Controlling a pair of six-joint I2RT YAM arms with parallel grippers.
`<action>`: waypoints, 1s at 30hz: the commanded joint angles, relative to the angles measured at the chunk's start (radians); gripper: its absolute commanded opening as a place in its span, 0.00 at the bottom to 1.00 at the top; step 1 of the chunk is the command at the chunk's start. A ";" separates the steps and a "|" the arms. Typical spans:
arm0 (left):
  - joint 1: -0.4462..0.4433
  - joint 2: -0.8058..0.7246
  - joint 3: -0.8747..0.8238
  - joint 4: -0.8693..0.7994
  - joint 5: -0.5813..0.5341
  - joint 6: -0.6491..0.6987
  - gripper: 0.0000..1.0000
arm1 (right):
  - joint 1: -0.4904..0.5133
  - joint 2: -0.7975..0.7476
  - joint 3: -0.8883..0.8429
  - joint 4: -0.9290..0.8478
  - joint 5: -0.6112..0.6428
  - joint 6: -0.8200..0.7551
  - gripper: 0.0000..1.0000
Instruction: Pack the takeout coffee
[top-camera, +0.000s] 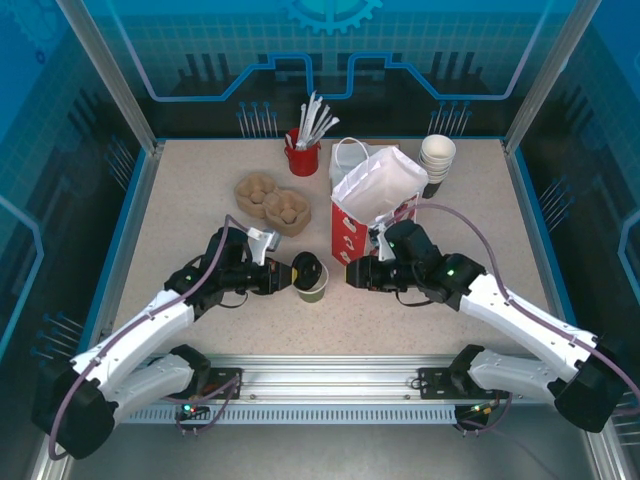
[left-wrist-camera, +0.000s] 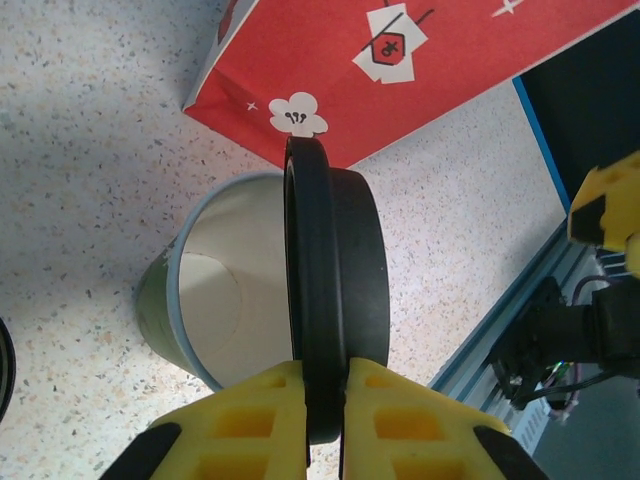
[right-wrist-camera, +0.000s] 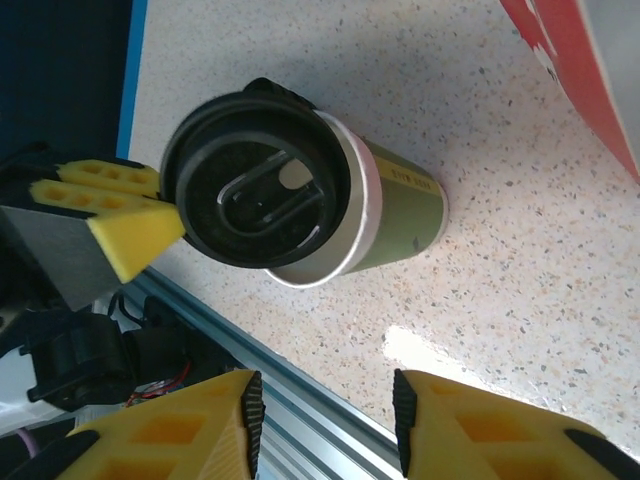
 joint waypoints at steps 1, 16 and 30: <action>0.020 0.015 -0.021 0.034 0.049 -0.050 0.16 | 0.028 -0.024 -0.025 0.035 0.039 0.040 0.41; 0.049 0.045 -0.033 0.034 0.058 -0.065 0.32 | 0.107 -0.046 -0.133 0.162 0.130 0.163 0.42; 0.073 0.036 -0.071 0.059 0.090 -0.074 0.37 | 0.120 -0.029 -0.159 0.221 0.167 0.196 0.48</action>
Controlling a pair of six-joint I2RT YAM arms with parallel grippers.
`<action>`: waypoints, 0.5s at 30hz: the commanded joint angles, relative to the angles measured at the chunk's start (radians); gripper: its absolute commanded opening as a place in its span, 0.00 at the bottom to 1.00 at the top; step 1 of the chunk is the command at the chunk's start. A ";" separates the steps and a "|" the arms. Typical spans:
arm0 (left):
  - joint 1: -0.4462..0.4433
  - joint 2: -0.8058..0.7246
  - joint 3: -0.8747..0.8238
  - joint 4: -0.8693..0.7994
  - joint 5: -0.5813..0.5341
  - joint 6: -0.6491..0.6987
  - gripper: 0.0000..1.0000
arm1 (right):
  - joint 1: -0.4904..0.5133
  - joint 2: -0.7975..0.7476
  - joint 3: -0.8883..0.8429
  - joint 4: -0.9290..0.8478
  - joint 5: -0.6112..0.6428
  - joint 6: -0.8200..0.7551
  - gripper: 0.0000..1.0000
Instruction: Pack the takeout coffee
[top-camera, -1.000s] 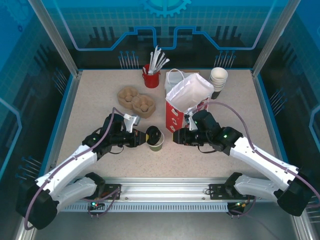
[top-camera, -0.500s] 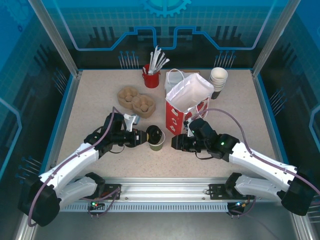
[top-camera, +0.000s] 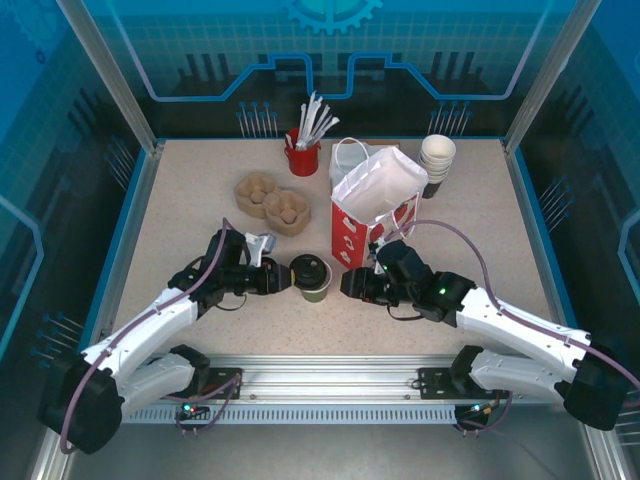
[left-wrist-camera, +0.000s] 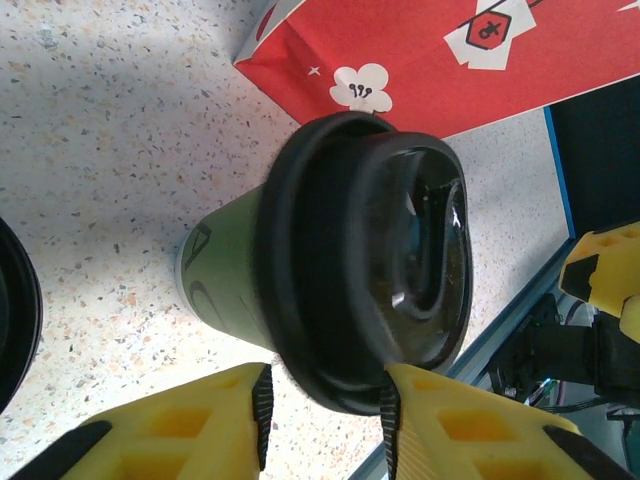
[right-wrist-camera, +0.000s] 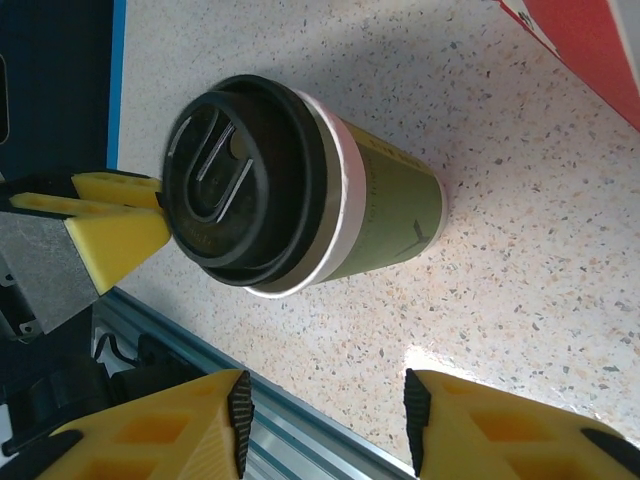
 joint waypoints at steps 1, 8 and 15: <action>0.011 -0.003 -0.015 0.033 0.046 -0.005 0.37 | 0.015 0.005 -0.005 0.043 0.026 0.018 0.48; 0.011 0.007 -0.019 0.058 0.075 -0.004 0.39 | 0.020 0.013 0.002 0.048 0.034 0.019 0.50; 0.012 0.009 -0.009 0.053 0.085 0.005 0.44 | 0.019 0.011 0.002 0.040 0.035 0.019 0.50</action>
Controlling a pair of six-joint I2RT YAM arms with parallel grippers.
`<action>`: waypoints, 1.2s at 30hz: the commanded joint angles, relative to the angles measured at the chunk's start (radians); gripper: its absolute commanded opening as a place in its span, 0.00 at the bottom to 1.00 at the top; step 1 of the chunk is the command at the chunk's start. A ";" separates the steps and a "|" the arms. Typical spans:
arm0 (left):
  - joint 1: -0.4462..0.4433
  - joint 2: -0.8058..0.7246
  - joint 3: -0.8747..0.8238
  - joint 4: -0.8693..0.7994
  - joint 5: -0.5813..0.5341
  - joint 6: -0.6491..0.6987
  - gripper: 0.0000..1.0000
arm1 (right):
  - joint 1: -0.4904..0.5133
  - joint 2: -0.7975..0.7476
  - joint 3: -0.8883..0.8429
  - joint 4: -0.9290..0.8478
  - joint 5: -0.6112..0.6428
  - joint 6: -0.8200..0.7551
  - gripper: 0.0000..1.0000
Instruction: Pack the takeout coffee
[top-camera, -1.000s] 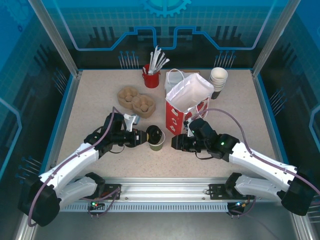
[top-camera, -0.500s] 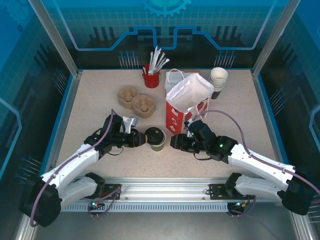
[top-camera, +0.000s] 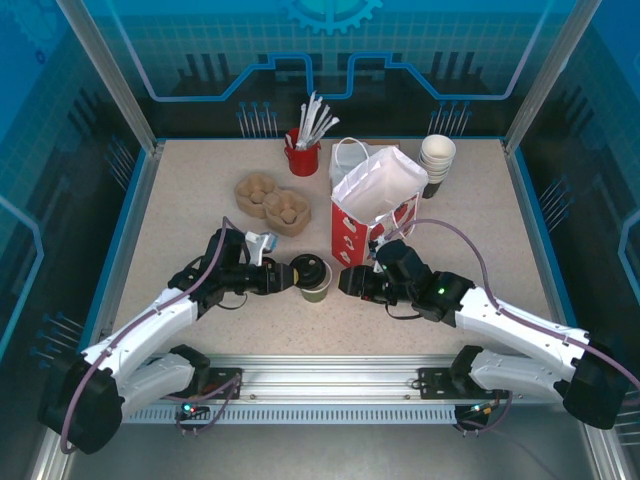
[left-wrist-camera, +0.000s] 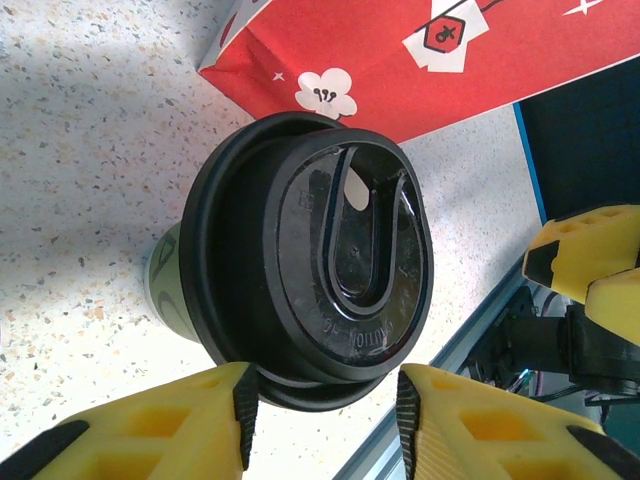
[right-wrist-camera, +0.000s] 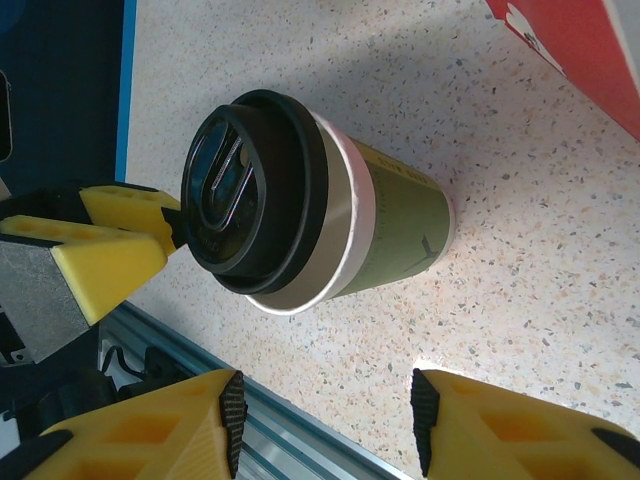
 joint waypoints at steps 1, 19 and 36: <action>0.008 0.011 -0.004 0.015 0.042 0.008 0.44 | 0.015 0.003 0.002 0.011 0.020 0.004 0.50; -0.004 0.023 0.060 -0.012 0.061 0.020 0.47 | 0.015 -0.021 -0.004 -0.004 0.036 -0.003 0.51; -0.010 0.049 0.183 -0.154 -0.084 0.158 0.58 | 0.014 -0.047 -0.010 -0.017 0.049 -0.007 0.51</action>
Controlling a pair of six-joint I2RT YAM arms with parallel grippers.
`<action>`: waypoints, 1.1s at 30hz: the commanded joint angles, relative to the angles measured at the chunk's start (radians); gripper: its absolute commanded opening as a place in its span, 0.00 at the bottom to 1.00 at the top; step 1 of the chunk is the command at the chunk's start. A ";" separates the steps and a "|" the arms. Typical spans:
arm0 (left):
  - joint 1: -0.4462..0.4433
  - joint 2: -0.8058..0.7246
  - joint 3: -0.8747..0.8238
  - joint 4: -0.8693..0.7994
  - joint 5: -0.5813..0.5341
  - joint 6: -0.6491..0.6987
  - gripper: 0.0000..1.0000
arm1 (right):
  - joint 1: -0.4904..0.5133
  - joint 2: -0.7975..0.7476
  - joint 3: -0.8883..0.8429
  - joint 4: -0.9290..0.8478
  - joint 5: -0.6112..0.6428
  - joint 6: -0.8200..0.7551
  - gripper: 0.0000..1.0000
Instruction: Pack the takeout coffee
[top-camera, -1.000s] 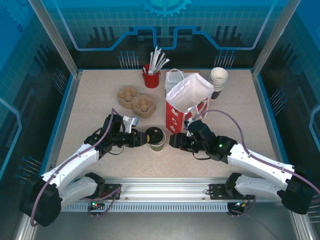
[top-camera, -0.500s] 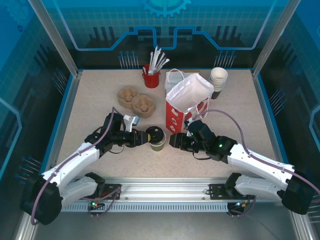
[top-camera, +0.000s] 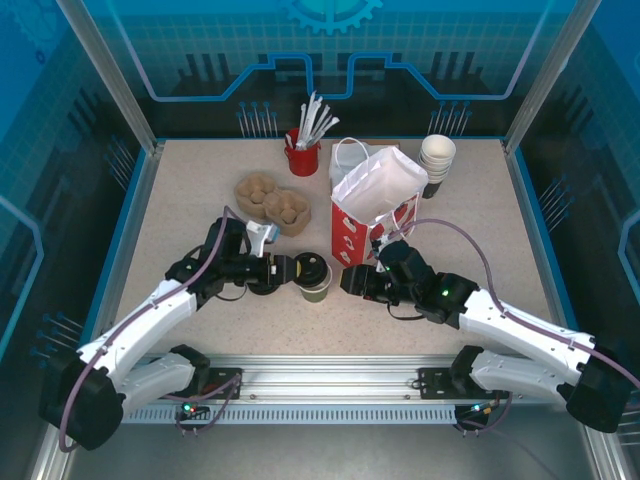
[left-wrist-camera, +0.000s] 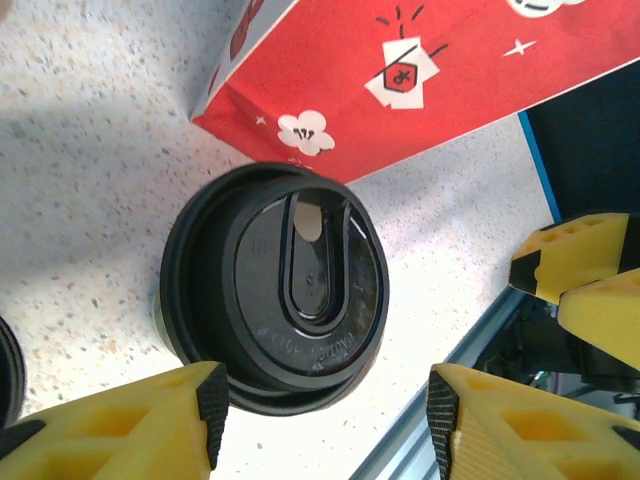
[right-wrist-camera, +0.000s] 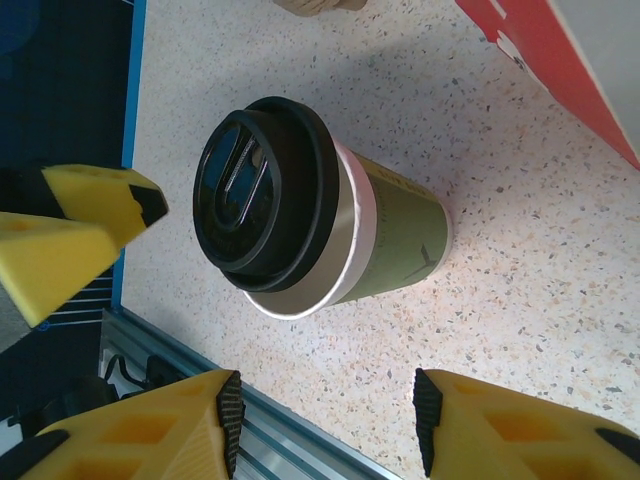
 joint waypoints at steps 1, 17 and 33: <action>-0.004 0.035 0.058 -0.041 -0.047 0.073 0.58 | 0.013 -0.016 -0.009 -0.004 0.020 -0.007 0.51; -0.005 0.193 0.159 -0.026 -0.008 0.151 0.60 | 0.013 -0.022 -0.014 -0.011 0.027 -0.008 0.52; -0.044 0.214 0.141 0.002 0.013 0.157 0.60 | 0.012 -0.034 -0.021 -0.019 0.034 -0.009 0.52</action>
